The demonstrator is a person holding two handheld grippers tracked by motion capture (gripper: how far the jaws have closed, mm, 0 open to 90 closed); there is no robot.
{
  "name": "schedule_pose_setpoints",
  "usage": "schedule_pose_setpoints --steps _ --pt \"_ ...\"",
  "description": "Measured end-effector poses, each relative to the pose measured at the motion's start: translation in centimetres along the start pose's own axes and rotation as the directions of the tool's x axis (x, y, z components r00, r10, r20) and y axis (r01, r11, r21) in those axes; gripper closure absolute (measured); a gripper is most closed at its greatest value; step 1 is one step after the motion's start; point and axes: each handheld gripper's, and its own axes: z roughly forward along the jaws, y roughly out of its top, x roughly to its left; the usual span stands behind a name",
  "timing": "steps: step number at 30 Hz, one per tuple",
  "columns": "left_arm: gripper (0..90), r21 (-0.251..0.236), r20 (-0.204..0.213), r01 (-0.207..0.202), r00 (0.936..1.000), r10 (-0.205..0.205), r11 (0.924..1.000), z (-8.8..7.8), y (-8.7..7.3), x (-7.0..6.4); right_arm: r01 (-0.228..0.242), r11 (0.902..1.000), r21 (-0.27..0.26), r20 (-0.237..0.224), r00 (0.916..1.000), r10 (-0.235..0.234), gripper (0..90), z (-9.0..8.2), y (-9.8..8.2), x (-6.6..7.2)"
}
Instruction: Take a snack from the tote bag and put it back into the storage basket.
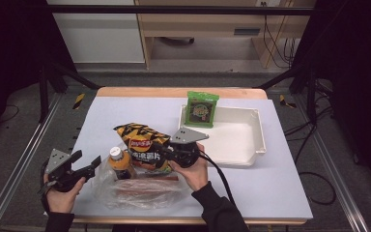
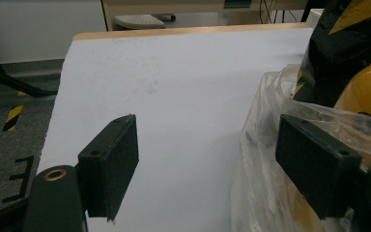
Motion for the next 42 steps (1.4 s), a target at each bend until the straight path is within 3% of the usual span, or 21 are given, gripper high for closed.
schedule_pose_setpoints --steps 8,21,32,42 --pt "22.5 -0.001 -0.001 0.000 1.0000 0.000 1.0000 0.0 0.0 0.0 -0.014 0.9994 -0.032 -0.031 0.9994 0.013 87.0 -0.7 0.4 0.0" --pt "22.3 -0.007 -0.004 -0.001 1.0000 0.001 1.0000 -0.1 0.1 0.1 -0.034 0.9909 -0.130 -0.042 0.9987 0.029 86.9 -3.8 3.8 -0.1" --pt "22.3 -0.006 -0.008 0.001 1.0000 -0.001 1.0000 -0.2 0.1 0.1 -0.022 0.9881 -0.152 -0.054 0.9984 0.014 86.9 -5.4 5.5 0.4" --pt "22.3 -0.008 -0.010 0.000 1.0000 0.000 1.0000 -0.2 0.1 0.1 -0.041 0.9702 -0.239 -0.048 0.9984 0.030 87.0 -6.7 7.6 0.5"
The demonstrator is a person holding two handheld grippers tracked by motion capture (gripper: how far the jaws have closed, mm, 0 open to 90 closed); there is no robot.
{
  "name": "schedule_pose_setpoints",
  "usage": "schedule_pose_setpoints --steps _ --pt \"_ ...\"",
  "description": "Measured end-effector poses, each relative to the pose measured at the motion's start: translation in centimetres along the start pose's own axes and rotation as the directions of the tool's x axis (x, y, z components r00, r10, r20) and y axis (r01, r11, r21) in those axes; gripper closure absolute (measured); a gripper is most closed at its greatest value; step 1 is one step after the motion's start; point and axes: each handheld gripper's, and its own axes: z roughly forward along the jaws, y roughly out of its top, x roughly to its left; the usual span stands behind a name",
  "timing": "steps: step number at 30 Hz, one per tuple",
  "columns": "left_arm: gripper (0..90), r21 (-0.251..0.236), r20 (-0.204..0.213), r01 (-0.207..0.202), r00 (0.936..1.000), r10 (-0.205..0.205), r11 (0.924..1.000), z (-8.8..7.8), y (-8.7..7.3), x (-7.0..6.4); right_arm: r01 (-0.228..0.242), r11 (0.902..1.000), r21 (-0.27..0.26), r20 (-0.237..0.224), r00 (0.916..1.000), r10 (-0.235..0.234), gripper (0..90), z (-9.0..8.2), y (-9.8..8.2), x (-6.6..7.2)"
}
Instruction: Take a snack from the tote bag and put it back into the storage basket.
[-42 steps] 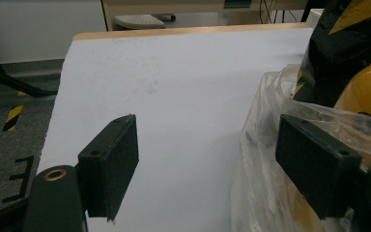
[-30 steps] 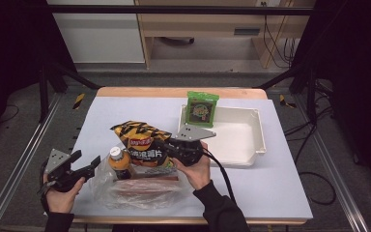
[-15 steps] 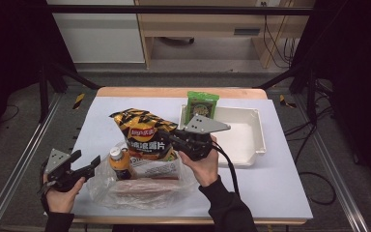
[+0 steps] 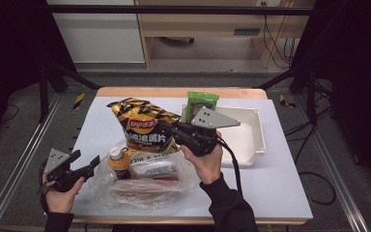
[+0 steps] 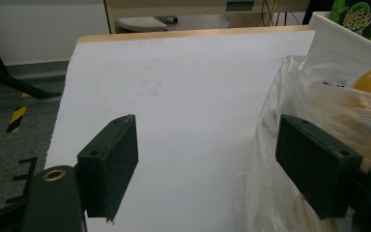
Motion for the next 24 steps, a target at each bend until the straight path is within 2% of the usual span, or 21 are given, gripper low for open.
schedule_pose_setpoints --steps 6,7,16,18,24 --pt "22.3 -0.004 -0.002 0.003 1.0000 -0.003 1.0000 -0.1 0.0 0.1 0.008 1.0000 -0.005 0.032 0.9995 -0.008 87.1 -0.4 0.6 -0.6" --pt "22.3 -0.004 -0.002 0.003 1.0000 -0.003 1.0000 -0.1 0.0 0.1 0.014 0.9999 -0.002 0.053 0.9985 -0.014 87.1 -0.9 0.7 -1.1" --pt "22.3 -0.004 -0.002 0.001 1.0000 -0.001 1.0000 -0.1 0.1 0.1 0.008 1.0000 0.005 0.126 0.9920 -0.008 87.5 -3.5 0.8 -3.2" --pt "22.3 -0.006 -0.002 0.001 1.0000 -0.001 1.0000 -0.1 0.1 0.1 0.008 0.9999 0.011 0.162 0.9867 -0.009 87.6 -4.7 0.6 -4.1" --pt "22.1 -0.003 -0.001 -0.001 1.0000 0.001 1.0000 -0.1 0.1 0.0 -0.004 1.0000 0.009 0.229 0.9734 0.002 87.6 -7.0 0.0 -5.9"
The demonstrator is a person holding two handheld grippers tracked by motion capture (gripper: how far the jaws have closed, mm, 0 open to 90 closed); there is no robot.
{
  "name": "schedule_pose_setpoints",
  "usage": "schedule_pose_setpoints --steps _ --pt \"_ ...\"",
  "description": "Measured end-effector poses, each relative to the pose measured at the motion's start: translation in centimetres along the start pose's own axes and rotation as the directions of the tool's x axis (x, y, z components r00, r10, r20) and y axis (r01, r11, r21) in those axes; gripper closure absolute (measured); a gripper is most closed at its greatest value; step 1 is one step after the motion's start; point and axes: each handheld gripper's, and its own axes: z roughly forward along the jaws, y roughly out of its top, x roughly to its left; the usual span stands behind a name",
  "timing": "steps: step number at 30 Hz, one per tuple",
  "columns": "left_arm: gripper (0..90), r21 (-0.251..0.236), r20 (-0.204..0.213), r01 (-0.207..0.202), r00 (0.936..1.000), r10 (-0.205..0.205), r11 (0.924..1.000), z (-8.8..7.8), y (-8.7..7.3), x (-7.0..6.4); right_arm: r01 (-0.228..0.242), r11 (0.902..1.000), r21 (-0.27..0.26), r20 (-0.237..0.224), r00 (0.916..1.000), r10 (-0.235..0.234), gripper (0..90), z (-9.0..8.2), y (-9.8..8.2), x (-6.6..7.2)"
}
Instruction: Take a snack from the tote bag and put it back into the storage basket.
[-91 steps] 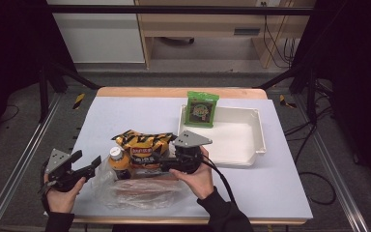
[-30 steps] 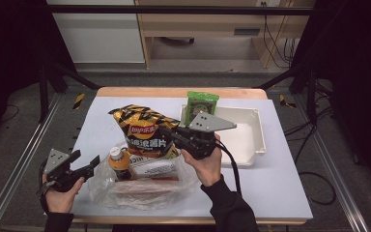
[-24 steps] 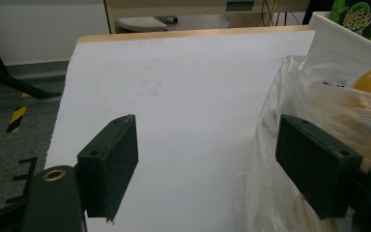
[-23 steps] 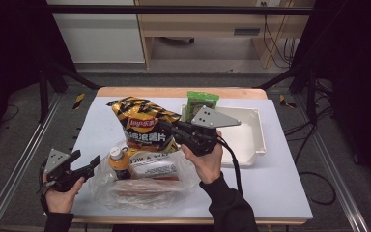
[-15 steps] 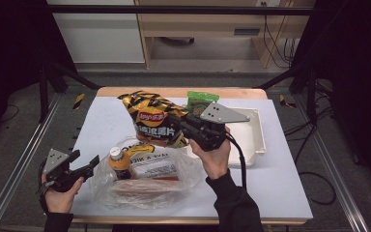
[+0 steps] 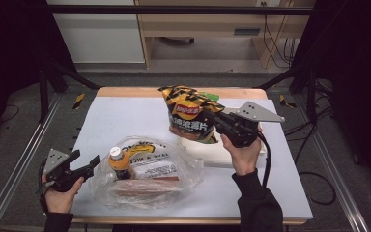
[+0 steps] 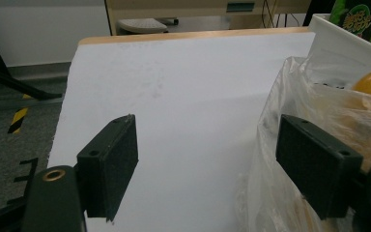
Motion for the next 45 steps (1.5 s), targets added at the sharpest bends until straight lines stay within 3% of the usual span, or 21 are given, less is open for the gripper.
schedule_pose_setpoints --steps 7,16,27,45 --pt "22.0 0.002 -0.002 0.003 1.0000 -0.003 1.0000 0.1 -0.1 0.1 -0.024 0.9996 0.017 0.069 0.9973 0.023 87.6 -1.6 -1.0 -2.6" --pt "22.0 0.009 -0.003 0.000 1.0000 0.001 1.0000 0.3 -0.2 0.0 -0.047 0.9984 0.032 0.123 0.9915 0.042 87.6 -2.5 -2.2 -4.9" --pt "22.1 0.012 -0.005 -0.001 1.0000 0.001 0.9999 0.3 -0.2 0.1 -0.084 0.9957 0.040 0.203 0.9763 0.074 87.6 -3.6 -3.3 -7.9" --pt "22.0 0.013 -0.009 -0.001 1.0000 0.001 0.9999 0.3 -0.3 0.2 -0.142 0.9866 0.081 0.277 0.9540 0.114 87.5 -3.0 -5.6 -11.3"
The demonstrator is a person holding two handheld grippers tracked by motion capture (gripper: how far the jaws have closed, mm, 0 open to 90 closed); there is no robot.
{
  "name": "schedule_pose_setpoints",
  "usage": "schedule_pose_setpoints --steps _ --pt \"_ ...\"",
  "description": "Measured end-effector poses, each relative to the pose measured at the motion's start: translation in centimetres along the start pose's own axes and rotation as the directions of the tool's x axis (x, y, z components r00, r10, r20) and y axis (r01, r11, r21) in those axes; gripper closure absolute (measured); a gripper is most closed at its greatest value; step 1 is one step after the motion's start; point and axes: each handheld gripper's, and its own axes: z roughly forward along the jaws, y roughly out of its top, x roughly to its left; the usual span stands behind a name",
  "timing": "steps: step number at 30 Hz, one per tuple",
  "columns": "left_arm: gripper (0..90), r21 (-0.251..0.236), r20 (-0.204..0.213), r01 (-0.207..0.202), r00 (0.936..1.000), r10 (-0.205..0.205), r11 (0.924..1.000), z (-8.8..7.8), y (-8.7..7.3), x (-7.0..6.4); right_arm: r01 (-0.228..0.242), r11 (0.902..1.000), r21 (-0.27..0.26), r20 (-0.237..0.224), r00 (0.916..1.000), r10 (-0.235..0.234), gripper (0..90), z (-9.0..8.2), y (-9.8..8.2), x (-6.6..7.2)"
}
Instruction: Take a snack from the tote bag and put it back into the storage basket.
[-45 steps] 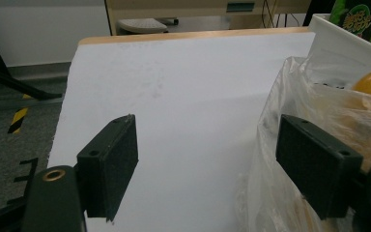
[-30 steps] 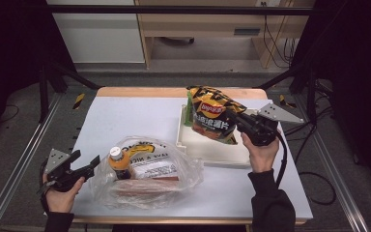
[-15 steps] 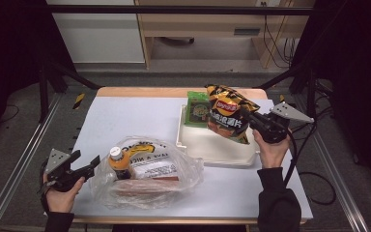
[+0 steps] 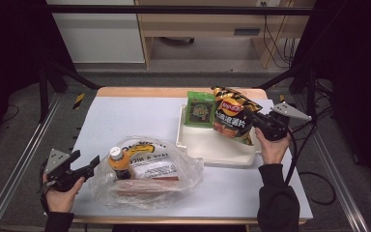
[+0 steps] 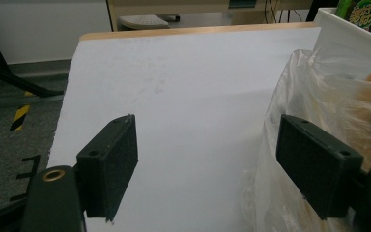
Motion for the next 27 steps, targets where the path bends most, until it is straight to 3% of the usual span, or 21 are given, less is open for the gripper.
schedule_pose_setpoints --steps 17,22,27 --pt "22.1 0.008 -0.004 -0.002 1.0000 0.002 1.0000 0.1 -0.1 0.1 -0.045 0.9965 0.070 0.041 0.9983 0.042 86.7 2.0 -1.0 -1.8" --pt "22.1 0.011 -0.007 -0.003 1.0000 0.003 0.9999 0.2 -0.2 0.1 -0.064 0.9958 0.065 0.051 0.9968 0.061 86.2 2.4 -1.2 -2.4" --pt "22.1 0.018 -0.006 -0.008 0.9999 0.008 0.9998 0.4 -0.2 0.1 -0.039 0.9968 0.070 0.098 0.9947 0.032 83.2 3.0 -1.4 -2.5"
